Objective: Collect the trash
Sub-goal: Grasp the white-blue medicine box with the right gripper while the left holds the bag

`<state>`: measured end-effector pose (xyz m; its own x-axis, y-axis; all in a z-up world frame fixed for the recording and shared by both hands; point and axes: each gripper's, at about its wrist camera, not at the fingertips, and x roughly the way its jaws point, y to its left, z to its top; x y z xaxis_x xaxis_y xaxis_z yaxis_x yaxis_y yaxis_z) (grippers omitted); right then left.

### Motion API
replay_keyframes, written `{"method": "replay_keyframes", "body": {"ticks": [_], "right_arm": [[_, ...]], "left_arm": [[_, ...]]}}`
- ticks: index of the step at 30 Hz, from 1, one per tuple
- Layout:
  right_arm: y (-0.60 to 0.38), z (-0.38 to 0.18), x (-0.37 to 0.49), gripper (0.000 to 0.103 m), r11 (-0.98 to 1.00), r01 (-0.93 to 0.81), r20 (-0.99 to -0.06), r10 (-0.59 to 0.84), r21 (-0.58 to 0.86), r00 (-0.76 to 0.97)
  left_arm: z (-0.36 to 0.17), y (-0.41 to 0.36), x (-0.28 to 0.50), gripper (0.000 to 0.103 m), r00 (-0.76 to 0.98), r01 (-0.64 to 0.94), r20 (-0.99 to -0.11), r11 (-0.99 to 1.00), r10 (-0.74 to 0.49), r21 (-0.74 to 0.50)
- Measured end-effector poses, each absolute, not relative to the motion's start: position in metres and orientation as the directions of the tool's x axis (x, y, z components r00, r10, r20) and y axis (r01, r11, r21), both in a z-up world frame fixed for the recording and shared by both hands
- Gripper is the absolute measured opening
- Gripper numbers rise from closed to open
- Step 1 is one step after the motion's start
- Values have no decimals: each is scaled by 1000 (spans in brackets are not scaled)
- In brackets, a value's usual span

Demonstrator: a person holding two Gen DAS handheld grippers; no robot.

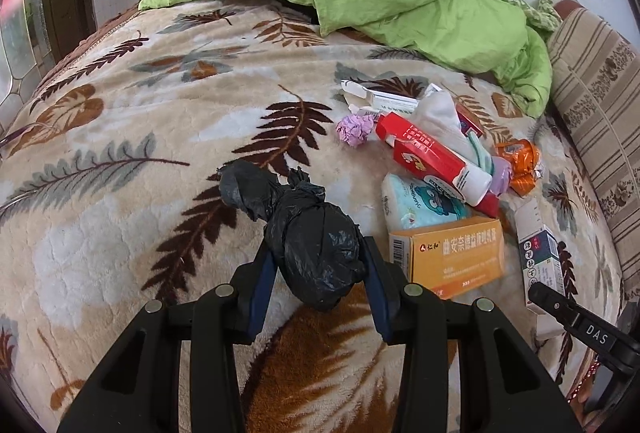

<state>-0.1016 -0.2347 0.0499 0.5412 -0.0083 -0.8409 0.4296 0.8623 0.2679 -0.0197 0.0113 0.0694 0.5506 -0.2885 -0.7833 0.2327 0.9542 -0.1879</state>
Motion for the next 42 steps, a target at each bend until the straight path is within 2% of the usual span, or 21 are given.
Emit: {"method": "replay_keyframes", "body": {"ticks": [7, 15, 23, 42], "right_arm": [[-228, 68, -117, 36, 887, 388, -782, -50, 252, 622], [-211, 89, -135, 36, 914, 318, -703, -53, 252, 710], [-204, 96, -152, 36, 918, 281, -672, -23, 279, 740], [-190, 111, -187, 36, 941, 211, -626, 1, 264, 780]], "left_arm": [[77, 15, -33, 41, 583, 232, -756, 953, -296, -194], [98, -3, -68, 41, 633, 336, -692, 929, -346, -157], [101, -21, -99, 41, 637, 399, -680, 910, -363, -112], [109, -42, -139, 41, 684, 418, -659, 908, -313, 2]]}}
